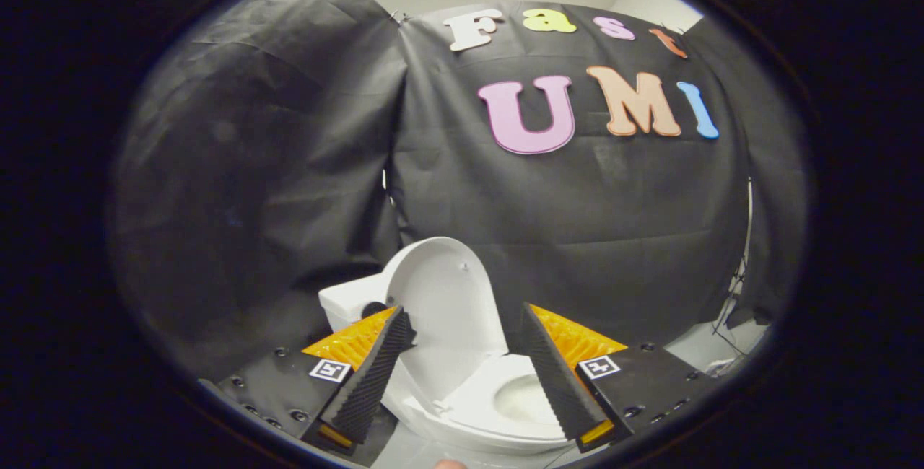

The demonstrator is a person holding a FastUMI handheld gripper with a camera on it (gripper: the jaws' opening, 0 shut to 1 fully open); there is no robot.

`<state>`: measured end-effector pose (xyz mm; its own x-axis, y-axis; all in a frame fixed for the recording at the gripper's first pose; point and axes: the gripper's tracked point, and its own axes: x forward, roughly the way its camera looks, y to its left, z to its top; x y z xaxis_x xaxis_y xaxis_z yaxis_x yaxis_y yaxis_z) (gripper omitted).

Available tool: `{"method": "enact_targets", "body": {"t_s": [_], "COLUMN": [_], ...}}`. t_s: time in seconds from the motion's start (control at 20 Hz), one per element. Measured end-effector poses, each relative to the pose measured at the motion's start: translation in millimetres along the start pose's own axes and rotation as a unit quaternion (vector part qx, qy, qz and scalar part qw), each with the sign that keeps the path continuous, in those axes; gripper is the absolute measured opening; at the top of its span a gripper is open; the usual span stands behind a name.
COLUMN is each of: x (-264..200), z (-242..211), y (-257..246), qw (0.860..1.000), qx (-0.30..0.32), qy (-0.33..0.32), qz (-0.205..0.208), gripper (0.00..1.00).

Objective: Open the toilet lid.

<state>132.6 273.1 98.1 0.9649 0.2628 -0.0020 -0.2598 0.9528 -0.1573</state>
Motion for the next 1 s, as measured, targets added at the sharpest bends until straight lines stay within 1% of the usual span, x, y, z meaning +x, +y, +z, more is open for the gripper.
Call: {"method": "enact_targets", "body": {"t_s": [0.15,0.25,0.35,0.55,0.8,1.0], "x": [-9.7,-18.8,-27.1,-42.1,-45.4,-42.8], "z": [-7.0,-5.6,-4.0,1.7,4.8,10.5], "y": [-32.9,-50.6,-59.2,-78.1,-98.7,-101.6], "qw": [1.0,1.0,1.0,0.999,0.999,0.998], "qx": [-0.018,-0.016,-0.007,-0.023,-0.031,-0.038], "qy": [0.01,0.005,-0.003,-0.014,-0.023,-0.031], "qz": [-0.012,-0.018,-0.018,-0.026,-0.033,-0.029], "gripper": [0.99,0.99,0.99,0.99,0.99,0.99]}}
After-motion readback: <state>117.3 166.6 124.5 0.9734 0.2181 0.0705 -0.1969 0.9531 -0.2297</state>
